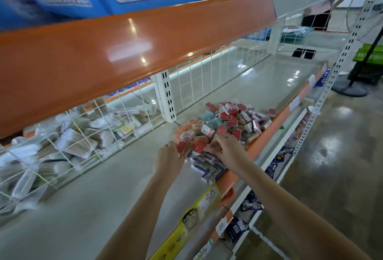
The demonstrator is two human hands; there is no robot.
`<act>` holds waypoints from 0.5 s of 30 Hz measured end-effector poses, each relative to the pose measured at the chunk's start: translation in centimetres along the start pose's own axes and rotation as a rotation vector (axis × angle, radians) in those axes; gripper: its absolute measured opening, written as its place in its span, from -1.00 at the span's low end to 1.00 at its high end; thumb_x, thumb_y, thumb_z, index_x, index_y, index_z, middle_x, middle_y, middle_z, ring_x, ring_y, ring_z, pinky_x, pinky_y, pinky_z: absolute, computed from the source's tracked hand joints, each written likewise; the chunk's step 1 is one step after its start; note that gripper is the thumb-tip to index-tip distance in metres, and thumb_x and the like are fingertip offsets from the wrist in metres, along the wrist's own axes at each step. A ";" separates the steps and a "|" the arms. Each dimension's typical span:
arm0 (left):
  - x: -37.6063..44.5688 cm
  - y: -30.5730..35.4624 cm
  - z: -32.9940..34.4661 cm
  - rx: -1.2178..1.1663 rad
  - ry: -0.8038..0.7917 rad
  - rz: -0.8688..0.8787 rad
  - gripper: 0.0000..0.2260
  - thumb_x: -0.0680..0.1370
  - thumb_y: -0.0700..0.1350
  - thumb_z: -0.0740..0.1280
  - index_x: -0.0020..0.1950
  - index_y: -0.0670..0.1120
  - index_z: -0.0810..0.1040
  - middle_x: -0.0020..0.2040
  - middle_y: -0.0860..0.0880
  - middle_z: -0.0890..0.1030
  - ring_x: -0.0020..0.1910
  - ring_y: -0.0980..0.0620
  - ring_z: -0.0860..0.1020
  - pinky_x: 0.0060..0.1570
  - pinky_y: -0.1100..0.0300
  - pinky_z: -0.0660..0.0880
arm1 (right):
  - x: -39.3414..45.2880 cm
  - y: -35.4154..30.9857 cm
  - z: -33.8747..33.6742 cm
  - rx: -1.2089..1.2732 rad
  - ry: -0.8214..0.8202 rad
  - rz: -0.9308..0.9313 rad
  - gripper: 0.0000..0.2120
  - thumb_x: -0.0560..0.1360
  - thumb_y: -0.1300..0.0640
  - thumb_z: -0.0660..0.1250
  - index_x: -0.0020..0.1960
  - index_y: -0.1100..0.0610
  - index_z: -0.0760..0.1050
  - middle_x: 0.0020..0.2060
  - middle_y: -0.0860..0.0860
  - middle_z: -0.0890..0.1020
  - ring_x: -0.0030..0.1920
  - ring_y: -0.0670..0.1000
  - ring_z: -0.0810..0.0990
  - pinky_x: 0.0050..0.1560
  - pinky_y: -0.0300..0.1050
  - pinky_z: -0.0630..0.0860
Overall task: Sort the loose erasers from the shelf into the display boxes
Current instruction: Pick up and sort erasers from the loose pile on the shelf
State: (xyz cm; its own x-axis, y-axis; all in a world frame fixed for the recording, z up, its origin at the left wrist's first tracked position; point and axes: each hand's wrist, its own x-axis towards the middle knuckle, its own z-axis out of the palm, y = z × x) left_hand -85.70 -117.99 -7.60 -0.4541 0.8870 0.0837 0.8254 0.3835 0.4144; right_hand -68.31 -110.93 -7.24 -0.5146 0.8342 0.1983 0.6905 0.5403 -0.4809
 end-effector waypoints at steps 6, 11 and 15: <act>-1.6 -1.5 -0.8 -0.159 0.019 -0.027 -0.82 0.48 -0.15 0.29 0.06 -0.11 0.57 0.01 -0.07 0.59 0.00 -0.07 0.54 -0.15 0.20 0.36 | -1.6 -0.2 -0.4 0.058 0.087 -0.045 -0.74 0.48 0.00 0.37 0.08 0.13 0.51 0.02 0.00 0.55 0.01 0.02 0.51 0.00 -0.15 0.42; -4.3 -1.8 -3.4 -0.392 0.014 -0.100 -0.80 0.55 -0.11 0.22 0.09 -0.05 0.59 -0.09 -0.01 0.59 -0.19 0.01 0.52 -0.19 0.18 0.42 | -2.9 -2.6 -1.3 0.155 0.123 -0.168 -0.69 0.46 0.05 0.40 0.11 0.21 0.53 -0.02 0.01 0.59 -0.11 -0.06 0.54 -0.12 -0.34 0.47; -7.4 -2.7 -6.0 -0.617 0.010 -0.187 -0.77 0.61 -0.08 0.16 -0.06 -0.10 0.59 -0.30 -0.04 0.52 -0.33 0.02 0.45 -0.26 0.15 0.39 | -3.9 -5.2 -1.2 0.289 0.069 -0.253 -0.67 0.44 0.13 0.42 0.17 0.20 0.52 0.02 -0.02 0.56 -0.02 -0.05 0.55 -0.06 -0.42 0.47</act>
State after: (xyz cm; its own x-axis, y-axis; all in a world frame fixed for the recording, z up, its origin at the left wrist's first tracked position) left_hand -86.59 -127.13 -3.86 -0.5771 0.8160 -0.0329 0.3887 0.3098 0.8677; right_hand -69.29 -116.87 -4.46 -0.6082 0.6895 0.3933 0.3695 0.6844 -0.6286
